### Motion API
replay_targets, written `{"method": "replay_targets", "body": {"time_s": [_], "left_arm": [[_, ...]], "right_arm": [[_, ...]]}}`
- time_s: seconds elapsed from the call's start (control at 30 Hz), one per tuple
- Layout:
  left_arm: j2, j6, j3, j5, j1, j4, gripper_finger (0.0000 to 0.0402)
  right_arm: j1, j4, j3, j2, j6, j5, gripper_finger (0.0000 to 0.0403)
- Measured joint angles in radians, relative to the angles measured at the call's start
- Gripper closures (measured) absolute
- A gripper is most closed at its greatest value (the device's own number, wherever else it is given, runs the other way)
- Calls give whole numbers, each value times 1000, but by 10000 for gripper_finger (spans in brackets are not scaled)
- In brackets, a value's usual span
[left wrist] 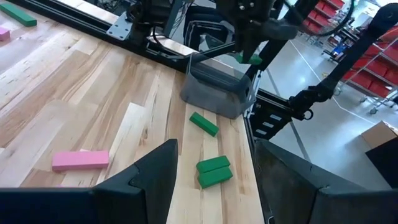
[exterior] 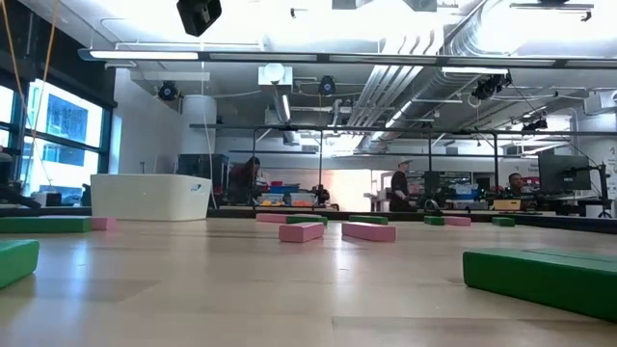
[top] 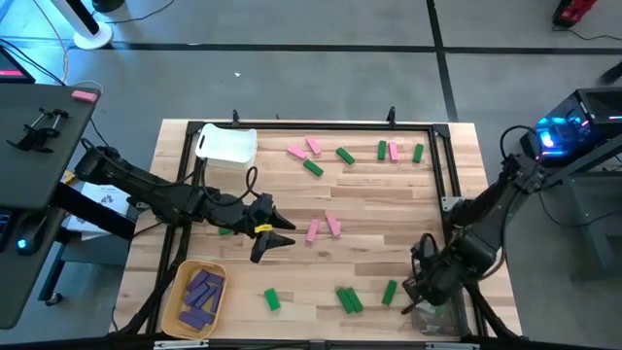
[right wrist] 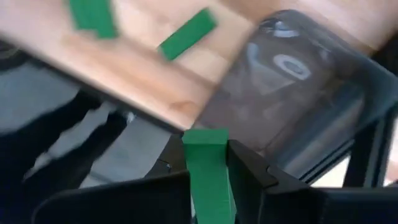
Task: Sort blocks
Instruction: Put the green block into the black bin
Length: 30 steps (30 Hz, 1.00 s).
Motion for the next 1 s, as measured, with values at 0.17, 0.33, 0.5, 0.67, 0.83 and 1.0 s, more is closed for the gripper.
{"method": "replay_targets", "body": {"time_s": [0.17, 0.33, 0.5, 0.67, 0.83, 1.0], "left_arm": [[0, 0, 0, 0, 0, 22, 199], [0, -3, 0, 0, -1, 31, 199], [0, -26, 0, 31, -2, 27, 199], [0, -26, 0, 46, -2, 27, 199], [0, -26, 0, 46, -2, 26, 199], [0, -26, 0, 45, -2, 24, 199]], "right_arm": [[52, -130, 0, 32, 131, 28, 363], [67, -236, 0, 50, 173, -38, 342], [67, -236, 0, 50, 149, -88, 276], [54, -182, 4, 50, 136, -72, 219], [0, 149, 18, 52, 61, 185, 205], [-124, 450, 19, 152, -149, 199, 204]]}}
